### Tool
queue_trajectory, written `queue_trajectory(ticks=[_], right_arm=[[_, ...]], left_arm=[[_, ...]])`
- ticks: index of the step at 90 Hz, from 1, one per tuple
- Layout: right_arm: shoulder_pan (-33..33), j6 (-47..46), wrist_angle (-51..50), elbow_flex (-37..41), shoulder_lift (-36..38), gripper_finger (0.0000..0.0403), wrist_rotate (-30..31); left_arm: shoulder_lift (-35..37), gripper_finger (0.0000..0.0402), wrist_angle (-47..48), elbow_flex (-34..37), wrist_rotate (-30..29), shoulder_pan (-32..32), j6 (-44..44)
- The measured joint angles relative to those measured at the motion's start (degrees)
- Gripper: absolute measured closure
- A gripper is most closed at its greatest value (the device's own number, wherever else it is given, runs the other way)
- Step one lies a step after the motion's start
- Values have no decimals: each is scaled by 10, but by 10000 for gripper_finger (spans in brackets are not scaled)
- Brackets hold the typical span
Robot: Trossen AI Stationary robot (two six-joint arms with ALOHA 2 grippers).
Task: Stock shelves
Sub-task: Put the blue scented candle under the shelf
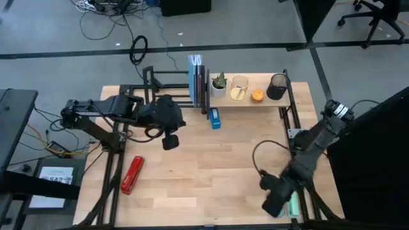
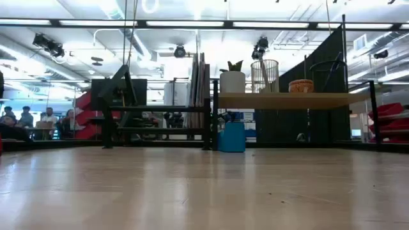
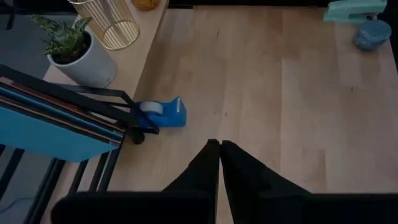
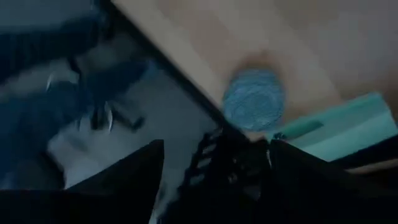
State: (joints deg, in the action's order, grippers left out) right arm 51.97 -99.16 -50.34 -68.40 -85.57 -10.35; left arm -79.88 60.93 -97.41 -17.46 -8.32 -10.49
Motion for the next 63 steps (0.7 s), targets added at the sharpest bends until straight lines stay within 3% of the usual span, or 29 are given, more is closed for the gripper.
queue_trajectory(ticks=[11,28,48,63], right_arm=[[56,-7,-2,0,-31,139,76],[69,178,22,0,-74,139,56],[73,293,37,0,-122,132,46],[73,325,40,0,-138,131,44]], left_arm=[[0,402,-12,0,-5,0,-15],[-8,402,-12,0,-61,5,-69],[-24,402,-7,0,-65,12,-110],[-34,402,-5,0,-64,13,-122]])
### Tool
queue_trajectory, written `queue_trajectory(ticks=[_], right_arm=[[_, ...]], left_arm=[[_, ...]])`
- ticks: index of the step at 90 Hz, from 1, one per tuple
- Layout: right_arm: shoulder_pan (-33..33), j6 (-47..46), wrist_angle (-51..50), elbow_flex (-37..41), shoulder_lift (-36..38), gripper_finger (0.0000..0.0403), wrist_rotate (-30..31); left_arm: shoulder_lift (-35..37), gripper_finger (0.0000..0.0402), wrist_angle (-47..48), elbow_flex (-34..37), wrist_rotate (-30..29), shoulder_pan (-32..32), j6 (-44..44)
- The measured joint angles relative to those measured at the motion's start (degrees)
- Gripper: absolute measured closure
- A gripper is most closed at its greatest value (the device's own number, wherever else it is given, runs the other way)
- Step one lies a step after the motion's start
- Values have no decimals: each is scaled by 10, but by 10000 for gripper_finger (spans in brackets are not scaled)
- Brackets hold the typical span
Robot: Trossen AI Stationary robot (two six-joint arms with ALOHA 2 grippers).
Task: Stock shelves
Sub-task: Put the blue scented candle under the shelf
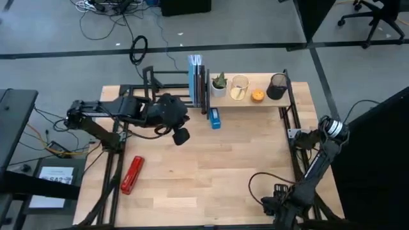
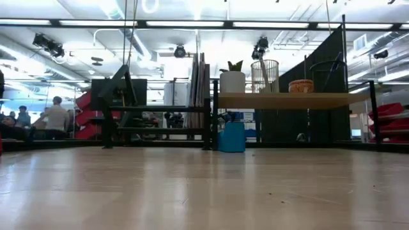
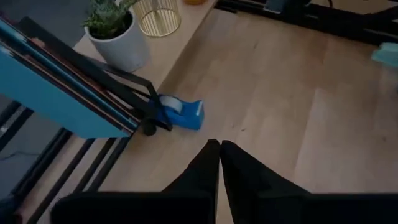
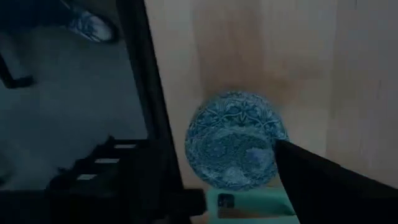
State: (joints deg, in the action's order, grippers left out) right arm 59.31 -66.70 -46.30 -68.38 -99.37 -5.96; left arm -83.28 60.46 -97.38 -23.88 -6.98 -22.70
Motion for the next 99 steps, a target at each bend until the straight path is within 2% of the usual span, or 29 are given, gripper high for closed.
queue_trajectory(ticks=[52,99], right_arm=[[1,40,-5,0,0,131,-6],[-59,78,5,0,0,133,-45]], left_arm=[[-11,402,7,0,1,0,-2],[-10,402,8,0,5,0,-1]])
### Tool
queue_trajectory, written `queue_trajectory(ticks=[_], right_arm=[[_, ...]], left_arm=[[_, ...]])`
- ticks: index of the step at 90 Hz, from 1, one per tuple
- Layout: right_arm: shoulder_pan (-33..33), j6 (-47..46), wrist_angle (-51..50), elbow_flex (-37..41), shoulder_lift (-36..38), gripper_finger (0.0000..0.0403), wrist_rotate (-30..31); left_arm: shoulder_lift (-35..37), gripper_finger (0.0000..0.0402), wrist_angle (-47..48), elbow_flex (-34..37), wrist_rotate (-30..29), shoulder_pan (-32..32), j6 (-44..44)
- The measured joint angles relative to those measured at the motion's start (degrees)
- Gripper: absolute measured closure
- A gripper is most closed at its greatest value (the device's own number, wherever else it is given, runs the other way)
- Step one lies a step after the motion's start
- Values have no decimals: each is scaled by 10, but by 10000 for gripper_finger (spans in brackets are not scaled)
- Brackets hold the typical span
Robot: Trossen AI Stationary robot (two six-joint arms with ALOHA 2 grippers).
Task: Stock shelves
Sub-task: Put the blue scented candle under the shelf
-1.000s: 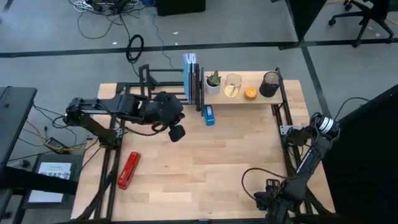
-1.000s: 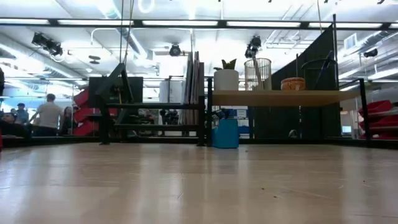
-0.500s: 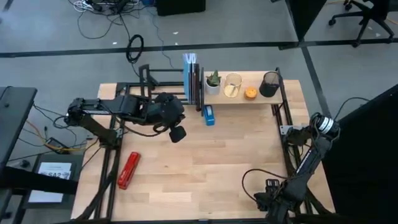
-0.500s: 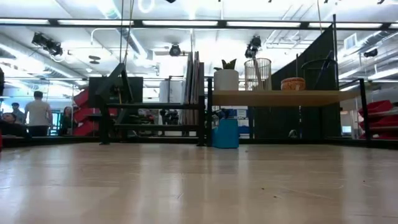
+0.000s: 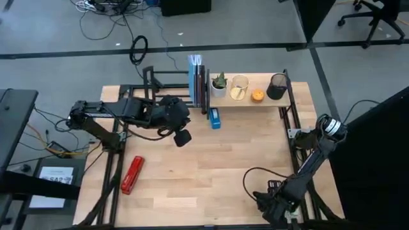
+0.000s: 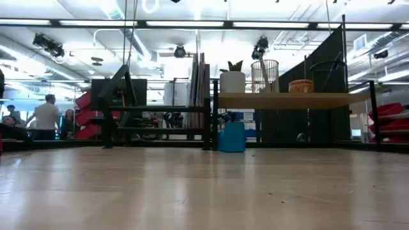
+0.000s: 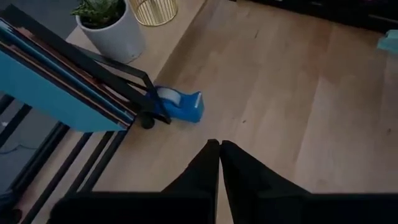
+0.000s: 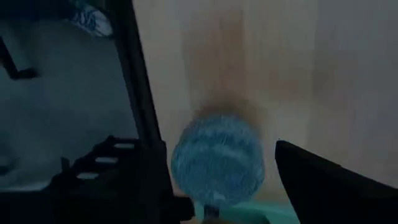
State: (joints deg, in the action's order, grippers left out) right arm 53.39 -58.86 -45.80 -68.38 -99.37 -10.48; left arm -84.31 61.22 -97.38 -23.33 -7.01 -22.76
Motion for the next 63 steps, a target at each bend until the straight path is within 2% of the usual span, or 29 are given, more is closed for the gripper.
queue_trajectory(ticks=[10,29,39,55,63], right_arm=[[-10,42,36,0,0,141,-22],[-8,-12,5,0,1,144,-60],[11,-1,-1,0,2,112,-58],[33,12,-33,0,2,21,-13],[36,-7,-47,0,2,12,14]], left_arm=[[0,402,0,0,0,0,0],[0,402,0,0,0,0,0],[0,402,0,0,0,0,0],[0,402,0,0,6,0,0],[0,402,-1,0,7,0,-2]])
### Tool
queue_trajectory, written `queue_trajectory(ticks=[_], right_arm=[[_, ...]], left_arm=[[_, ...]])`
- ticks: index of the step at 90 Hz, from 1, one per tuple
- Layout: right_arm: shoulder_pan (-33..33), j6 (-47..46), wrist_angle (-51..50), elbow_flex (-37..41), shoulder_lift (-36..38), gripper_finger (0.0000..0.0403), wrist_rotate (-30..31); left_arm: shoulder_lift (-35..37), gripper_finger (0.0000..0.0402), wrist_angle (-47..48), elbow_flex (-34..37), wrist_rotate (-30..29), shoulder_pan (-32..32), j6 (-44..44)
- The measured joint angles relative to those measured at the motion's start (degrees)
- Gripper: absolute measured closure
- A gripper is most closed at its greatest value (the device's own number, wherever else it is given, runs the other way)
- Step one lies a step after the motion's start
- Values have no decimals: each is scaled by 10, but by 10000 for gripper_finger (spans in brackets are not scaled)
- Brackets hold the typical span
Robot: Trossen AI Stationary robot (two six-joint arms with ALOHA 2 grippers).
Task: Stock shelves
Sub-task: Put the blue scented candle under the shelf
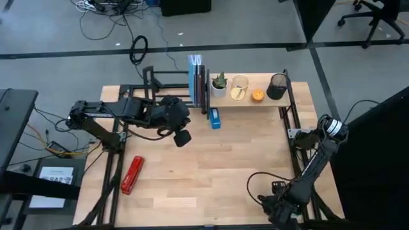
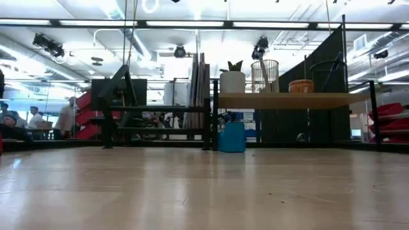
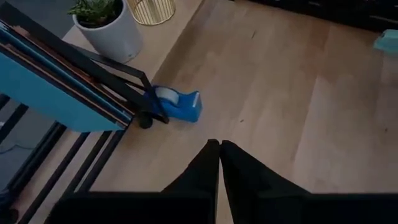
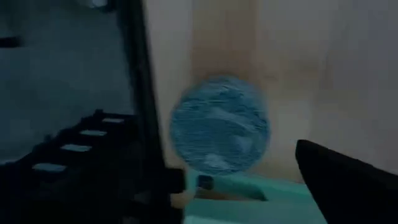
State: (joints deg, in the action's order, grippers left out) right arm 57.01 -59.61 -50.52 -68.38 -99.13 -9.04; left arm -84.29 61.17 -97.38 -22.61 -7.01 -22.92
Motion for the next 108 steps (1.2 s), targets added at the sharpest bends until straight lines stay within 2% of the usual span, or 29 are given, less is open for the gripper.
queue_trajectory(ticks=[16,44,81,108], right_arm=[[19,-1,35,0,0,31,68],[71,14,43,5,-1,21,159],[87,13,119,84,-2,21,146],[91,-8,168,116,-2,59,140]], left_arm=[[0,402,0,0,1,0,-1],[0,402,0,0,3,0,-3],[0,402,0,0,7,0,-9],[0,402,0,0,8,0,-15]])
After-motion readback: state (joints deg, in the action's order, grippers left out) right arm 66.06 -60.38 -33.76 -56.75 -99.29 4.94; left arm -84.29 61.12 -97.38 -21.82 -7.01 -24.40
